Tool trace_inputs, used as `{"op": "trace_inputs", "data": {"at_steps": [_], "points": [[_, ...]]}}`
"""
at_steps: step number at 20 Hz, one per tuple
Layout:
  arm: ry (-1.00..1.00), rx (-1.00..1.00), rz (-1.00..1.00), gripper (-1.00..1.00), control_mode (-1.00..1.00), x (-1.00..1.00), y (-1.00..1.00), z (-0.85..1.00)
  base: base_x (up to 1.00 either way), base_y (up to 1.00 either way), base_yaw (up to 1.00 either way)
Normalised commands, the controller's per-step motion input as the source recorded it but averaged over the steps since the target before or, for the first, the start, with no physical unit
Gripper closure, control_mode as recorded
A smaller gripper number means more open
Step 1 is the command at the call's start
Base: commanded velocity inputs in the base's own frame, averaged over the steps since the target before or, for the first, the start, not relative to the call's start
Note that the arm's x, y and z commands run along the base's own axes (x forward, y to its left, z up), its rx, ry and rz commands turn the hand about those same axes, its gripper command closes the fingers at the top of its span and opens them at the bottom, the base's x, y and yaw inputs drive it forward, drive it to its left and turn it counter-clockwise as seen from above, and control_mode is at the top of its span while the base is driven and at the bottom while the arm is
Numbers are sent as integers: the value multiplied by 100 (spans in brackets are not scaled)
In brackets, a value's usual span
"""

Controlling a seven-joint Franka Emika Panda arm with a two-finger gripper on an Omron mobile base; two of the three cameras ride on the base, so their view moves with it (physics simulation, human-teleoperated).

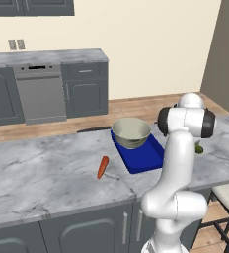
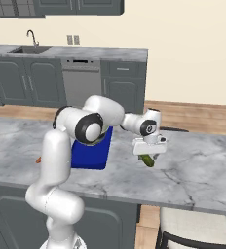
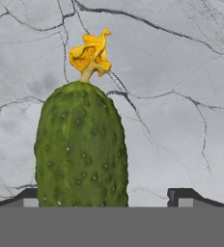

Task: Place the two vegetables and bowl onto the tray for setting up a vegetable dip station.

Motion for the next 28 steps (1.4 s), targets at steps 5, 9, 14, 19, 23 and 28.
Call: {"op": "trace_inputs", "data": {"at_steps": [5,9,14,19,23,28], "points": [[0,0,0,-100,-100,1,3,-1,0,0,0],[0,0,0,100,-100,0,8,-2,0,0,0],[0,0,0,100,-100,0,7,-1,0,0,0],[0,0,0,100,-100,-5,2,3,0,0,0],[0,0,0,100,-100,-13,8,31,0,0,0],[-6,0,8,100,-100,-15,14,41,0,0,0]]}}
